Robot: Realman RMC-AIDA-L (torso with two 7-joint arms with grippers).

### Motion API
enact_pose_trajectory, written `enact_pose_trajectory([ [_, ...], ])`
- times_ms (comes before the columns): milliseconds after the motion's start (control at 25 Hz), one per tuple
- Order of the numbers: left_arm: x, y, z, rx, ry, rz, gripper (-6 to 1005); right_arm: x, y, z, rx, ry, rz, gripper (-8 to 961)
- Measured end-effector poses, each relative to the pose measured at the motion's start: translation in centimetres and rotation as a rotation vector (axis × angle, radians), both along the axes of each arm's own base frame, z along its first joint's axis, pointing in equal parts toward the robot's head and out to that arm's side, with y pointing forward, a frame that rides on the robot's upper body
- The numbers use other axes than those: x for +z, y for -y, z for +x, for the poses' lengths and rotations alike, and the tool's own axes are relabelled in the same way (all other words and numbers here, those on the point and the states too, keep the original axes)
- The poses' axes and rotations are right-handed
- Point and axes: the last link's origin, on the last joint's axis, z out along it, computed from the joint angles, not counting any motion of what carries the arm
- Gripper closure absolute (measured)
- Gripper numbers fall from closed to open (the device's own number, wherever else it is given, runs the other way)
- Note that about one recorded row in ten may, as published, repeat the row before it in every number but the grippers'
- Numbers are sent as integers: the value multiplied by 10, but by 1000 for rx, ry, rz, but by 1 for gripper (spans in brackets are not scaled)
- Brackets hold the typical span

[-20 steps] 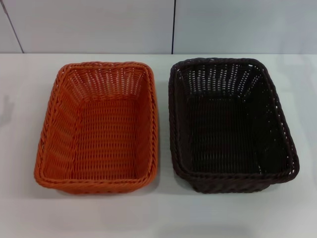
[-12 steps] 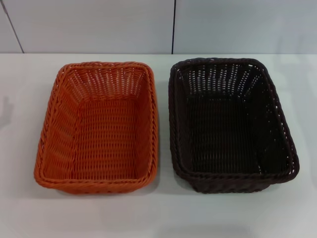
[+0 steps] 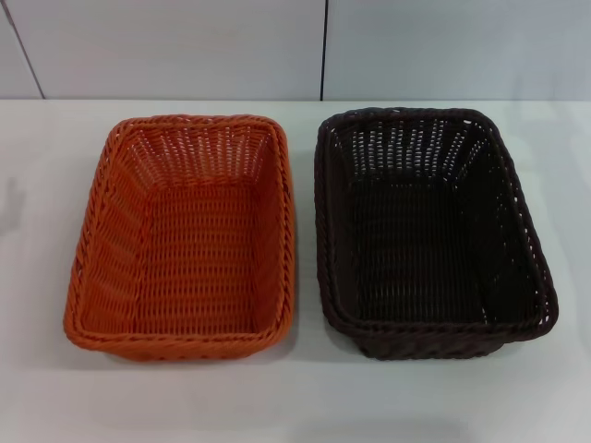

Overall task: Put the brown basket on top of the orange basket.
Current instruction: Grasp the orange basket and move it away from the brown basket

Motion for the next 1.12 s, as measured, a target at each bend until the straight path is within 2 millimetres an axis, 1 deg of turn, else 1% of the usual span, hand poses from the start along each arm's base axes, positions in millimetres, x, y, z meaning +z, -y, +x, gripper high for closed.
enact_pose_trajectory([
  [40, 0, 0, 0, 0, 0, 0, 166, 0, 0, 0, 0, 0, 0, 380],
  [120, 6, -6, 2, -27, 11, -22, 166, -1, 2, 4, -9, -2, -3, 381],
  [160, 10, -12, 2, -35, 22, -46, 166, -1, 2, 4, -9, -2, -3, 381],
  [200, 20, -22, 3, -47, 31, -89, 166, -2, 3, 6, -16, -4, -6, 381],
  [240, 20, -22, 3, -47, 31, -89, 166, -2, 3, 6, -16, -4, -6, 381],
  [360, 38, -39, 9, -60, 42, -181, 166, -2, 6, 11, -27, -7, -4, 381],
  [400, 54, -50, 16, -80, 34, -254, 167, -1, 7, 13, -32, -10, -4, 381],
  [440, 54, -50, 16, -80, 34, -254, 167, -1, 7, 13, -32, -10, -4, 381],
  [560, 72, -63, 30, -106, 19, -372, 167, 0, 8, 16, -40, -14, 0, 381],
  [600, 80, -69, 38, -122, 5, -456, 167, 0, 9, 18, -44, -15, 1, 381],
  [640, 80, -69, 38, -122, 5, -456, 167, 0, 9, 18, -44, -15, 1, 382],
  [680, 89, -74, 48, -136, -9, -546, 167, 0, 10, 20, -48, -15, 2, 382],
  [720, 92, -76, 53, -146, -14, -584, 167, 0, 10, 20, -48, -15, 2, 382],
  [760, 92, -76, 53, -146, -14, -584, 167, 1, 10, 20, -49, -16, 3, 382],
  [840, 98, -79, 64, -165, -31, -664, 167, 2, 10, 21, -50, -17, 5, 382],
  [880, 103, -79, 76, -185, -48, -743, 167, 2, 10, 21, -50, -14, 5, 382],
  [960, 103, -79, 79, -188, -58, -777, 167, 2, 10, 21, -49, -12, 5, 382],
  [1120, 100, -80, 93, -168, -93, -922, 167, 4, 9, 20, -43, 2, 9, 382],
])
